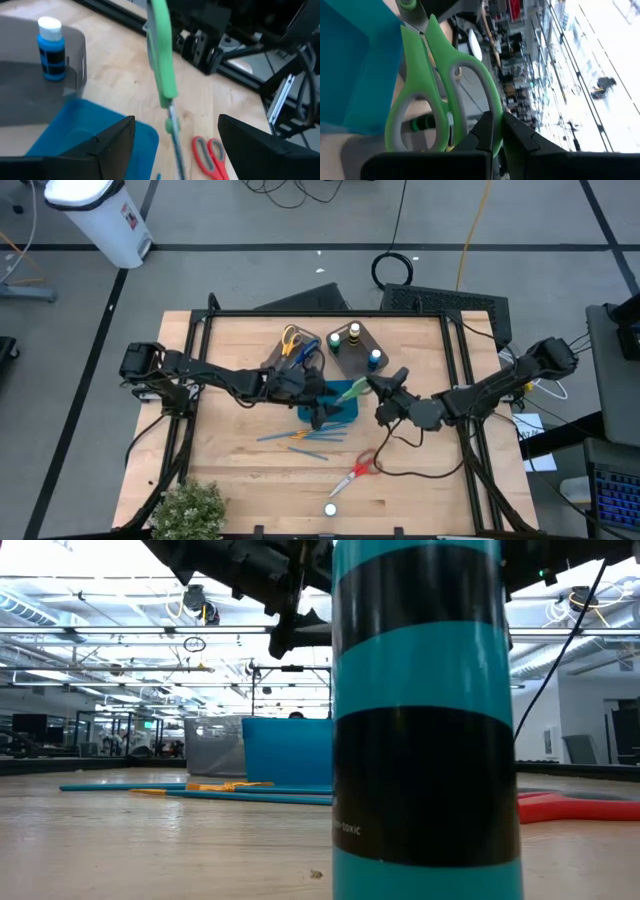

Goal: Pick & Place Paint Supplies
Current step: Put the green scissors into the left black bin

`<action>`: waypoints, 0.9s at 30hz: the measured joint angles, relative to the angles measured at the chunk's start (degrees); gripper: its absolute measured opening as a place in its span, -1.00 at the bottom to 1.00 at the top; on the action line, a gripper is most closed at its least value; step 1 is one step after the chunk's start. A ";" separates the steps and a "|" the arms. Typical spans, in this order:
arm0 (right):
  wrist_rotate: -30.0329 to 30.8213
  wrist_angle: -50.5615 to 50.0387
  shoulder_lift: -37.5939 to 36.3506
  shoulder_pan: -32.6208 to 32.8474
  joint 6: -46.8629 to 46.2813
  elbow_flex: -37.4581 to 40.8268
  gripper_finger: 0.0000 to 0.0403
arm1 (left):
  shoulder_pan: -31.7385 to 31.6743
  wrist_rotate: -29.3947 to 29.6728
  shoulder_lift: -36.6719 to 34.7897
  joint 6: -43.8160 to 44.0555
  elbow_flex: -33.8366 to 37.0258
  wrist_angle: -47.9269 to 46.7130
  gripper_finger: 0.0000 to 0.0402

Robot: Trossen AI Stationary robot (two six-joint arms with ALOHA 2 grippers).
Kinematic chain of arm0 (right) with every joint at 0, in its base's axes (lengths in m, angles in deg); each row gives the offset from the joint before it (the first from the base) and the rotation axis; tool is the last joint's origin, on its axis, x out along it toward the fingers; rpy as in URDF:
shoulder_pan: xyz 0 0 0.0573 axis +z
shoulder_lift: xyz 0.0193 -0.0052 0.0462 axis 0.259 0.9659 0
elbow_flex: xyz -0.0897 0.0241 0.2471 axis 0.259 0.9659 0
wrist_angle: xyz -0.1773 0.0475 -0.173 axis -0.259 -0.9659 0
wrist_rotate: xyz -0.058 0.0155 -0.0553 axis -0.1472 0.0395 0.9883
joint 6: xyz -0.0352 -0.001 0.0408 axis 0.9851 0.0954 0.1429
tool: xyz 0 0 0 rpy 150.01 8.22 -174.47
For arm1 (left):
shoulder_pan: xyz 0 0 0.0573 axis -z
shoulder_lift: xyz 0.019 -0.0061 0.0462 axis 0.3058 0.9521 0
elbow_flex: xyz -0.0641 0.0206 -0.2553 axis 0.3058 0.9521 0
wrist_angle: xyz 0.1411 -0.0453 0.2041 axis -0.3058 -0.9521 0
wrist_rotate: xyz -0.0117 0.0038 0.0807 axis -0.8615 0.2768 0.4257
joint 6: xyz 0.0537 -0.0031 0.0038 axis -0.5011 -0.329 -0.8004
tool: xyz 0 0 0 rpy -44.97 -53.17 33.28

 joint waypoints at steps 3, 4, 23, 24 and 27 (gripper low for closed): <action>-1.90 0.33 0.21 -0.34 -0.08 0.00 -0.96 | -0.15 -0.01 0.00 0.36 0.00 -0.85 0.29; -1.91 0.60 0.20 -0.56 -0.08 0.00 -0.96 | -0.24 -0.01 0.00 0.36 0.00 -0.85 0.21; 0.12 6.85 0.09 -1.08 -16.75 0.00 -0.57 | -2.05 6.69 0.00 -3.30 0.00 -3.50 -0.95; 1.11 7.13 -0.22 -0.59 -19.75 0.00 -0.48 | -2.45 9.03 0.00 -3.28 0.00 -3.87 -0.96; 1.67 7.28 -1.36 1.21 -27.98 -0.02 -0.25 | -3.50 16.72 0.00 -3.06 0.00 -5.75 -0.96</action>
